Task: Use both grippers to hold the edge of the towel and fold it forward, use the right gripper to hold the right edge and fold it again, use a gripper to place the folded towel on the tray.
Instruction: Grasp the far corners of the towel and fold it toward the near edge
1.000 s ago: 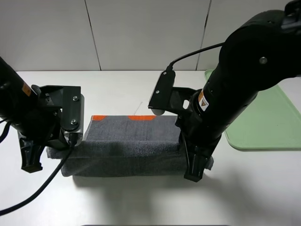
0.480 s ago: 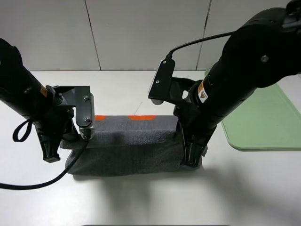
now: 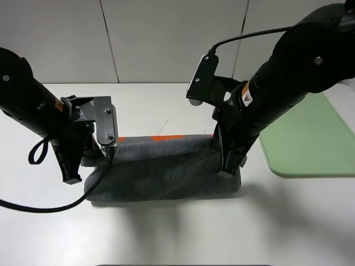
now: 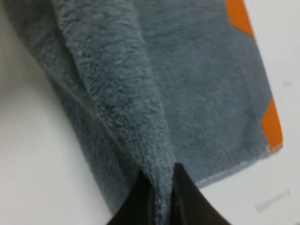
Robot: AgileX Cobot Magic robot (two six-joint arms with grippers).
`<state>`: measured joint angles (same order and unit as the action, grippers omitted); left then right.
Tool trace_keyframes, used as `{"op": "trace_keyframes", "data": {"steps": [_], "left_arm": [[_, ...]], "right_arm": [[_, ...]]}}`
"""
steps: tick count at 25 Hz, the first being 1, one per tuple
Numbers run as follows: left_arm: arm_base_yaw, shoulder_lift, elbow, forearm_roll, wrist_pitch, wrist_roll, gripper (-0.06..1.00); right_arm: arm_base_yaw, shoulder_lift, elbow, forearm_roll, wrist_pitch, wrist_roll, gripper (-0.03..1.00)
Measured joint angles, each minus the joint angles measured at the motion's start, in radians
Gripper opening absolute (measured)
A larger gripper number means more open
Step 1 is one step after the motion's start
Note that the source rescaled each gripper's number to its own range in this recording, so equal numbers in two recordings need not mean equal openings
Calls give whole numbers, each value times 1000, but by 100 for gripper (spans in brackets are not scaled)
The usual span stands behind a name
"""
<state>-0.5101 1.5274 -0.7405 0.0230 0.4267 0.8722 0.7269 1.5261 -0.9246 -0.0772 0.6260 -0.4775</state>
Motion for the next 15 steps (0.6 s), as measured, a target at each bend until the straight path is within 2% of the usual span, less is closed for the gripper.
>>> {"op": "trace_keyframes", "data": {"steps": [9,15], "left_arm": [[0,69,-79,13,-13,0,0],[24,136,-135,22,-13,-1,0]], "right_arm": [[-20,45,-2,-7,-12,-19,0],[-20,119,-84,-17,21,-19,0]]}}
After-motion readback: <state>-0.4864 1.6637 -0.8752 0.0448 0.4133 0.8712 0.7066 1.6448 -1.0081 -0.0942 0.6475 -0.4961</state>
